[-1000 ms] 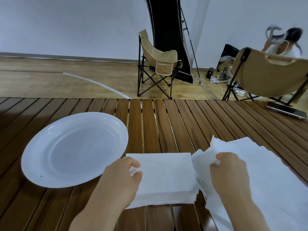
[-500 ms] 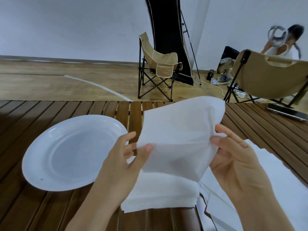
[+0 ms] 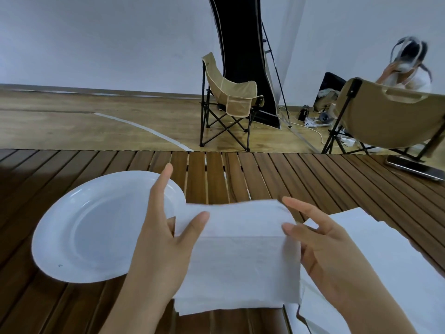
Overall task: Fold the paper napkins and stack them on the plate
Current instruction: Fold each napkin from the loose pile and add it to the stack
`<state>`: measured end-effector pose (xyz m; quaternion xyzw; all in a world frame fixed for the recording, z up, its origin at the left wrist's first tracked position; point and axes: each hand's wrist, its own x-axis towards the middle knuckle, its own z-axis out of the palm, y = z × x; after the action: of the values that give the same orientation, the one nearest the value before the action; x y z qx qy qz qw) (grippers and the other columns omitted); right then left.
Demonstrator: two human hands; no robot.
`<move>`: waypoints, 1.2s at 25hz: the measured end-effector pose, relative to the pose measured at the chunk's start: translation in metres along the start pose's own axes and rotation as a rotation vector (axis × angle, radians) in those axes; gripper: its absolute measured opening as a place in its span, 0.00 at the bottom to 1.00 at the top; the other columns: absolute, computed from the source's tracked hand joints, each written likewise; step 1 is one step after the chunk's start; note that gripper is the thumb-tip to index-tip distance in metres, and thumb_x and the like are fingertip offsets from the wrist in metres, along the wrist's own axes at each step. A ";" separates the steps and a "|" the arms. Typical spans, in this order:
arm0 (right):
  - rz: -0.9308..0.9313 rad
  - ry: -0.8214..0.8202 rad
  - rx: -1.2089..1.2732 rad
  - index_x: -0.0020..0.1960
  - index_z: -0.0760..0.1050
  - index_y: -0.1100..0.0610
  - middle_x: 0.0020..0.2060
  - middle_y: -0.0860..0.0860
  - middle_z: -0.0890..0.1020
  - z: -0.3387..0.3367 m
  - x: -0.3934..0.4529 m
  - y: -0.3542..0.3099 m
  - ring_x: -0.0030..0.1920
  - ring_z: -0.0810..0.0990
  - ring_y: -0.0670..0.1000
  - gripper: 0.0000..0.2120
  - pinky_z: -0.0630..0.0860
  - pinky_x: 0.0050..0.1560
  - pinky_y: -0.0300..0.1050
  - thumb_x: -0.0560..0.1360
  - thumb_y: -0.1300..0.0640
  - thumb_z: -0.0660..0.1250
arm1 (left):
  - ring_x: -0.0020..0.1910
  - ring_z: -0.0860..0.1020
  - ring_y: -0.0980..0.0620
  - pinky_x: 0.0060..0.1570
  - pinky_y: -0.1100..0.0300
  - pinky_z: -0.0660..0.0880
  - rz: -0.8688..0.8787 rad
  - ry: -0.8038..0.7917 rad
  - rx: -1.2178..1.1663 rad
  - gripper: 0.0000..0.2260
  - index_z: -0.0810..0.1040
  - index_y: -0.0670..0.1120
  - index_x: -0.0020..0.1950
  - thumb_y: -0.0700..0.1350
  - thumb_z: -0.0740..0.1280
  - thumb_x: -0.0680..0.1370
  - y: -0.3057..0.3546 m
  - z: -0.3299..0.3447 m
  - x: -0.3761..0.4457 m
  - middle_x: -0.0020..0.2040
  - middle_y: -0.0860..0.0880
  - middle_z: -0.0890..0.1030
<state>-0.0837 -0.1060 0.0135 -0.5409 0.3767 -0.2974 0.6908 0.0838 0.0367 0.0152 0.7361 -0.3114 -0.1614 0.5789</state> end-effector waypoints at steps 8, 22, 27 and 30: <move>-0.041 -0.042 -0.327 0.49 0.84 0.49 0.45 0.49 0.86 -0.002 0.003 0.006 0.49 0.84 0.50 0.13 0.79 0.55 0.50 0.67 0.62 0.76 | 0.50 0.75 0.59 0.53 0.59 0.74 -0.037 -0.022 0.192 0.06 0.83 0.62 0.42 0.53 0.76 0.67 -0.014 -0.004 0.002 0.47 0.62 0.79; -0.296 0.281 -0.411 0.42 0.79 0.53 0.35 0.48 0.81 0.006 0.008 0.006 0.36 0.76 0.45 0.04 0.70 0.36 0.38 0.75 0.59 0.68 | 0.42 0.79 0.58 0.39 0.71 0.68 0.043 0.170 0.325 0.05 0.79 0.56 0.42 0.55 0.69 0.72 -0.017 -0.011 0.009 0.43 0.60 0.81; -0.108 0.364 -0.539 0.45 0.72 0.54 0.38 0.50 0.78 0.007 0.018 0.031 0.38 0.74 0.47 0.07 0.68 0.34 0.42 0.73 0.56 0.71 | 0.36 0.75 0.60 0.31 0.72 0.62 -0.064 0.178 0.422 0.05 0.71 0.53 0.46 0.48 0.68 0.76 -0.029 0.002 0.010 0.42 0.55 0.81; -0.060 0.316 -0.708 0.39 0.76 0.55 0.35 0.49 0.80 0.002 0.024 0.046 0.39 0.77 0.50 0.06 0.70 0.36 0.41 0.72 0.61 0.71 | 0.39 0.76 0.59 0.34 0.73 0.62 -0.119 0.093 0.482 0.07 0.78 0.54 0.41 0.43 0.67 0.77 -0.044 0.007 0.012 0.44 0.56 0.81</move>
<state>-0.0685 -0.1138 -0.0355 -0.7040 0.5419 -0.2487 0.3859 0.1006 0.0291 -0.0272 0.8766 -0.2700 -0.0821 0.3898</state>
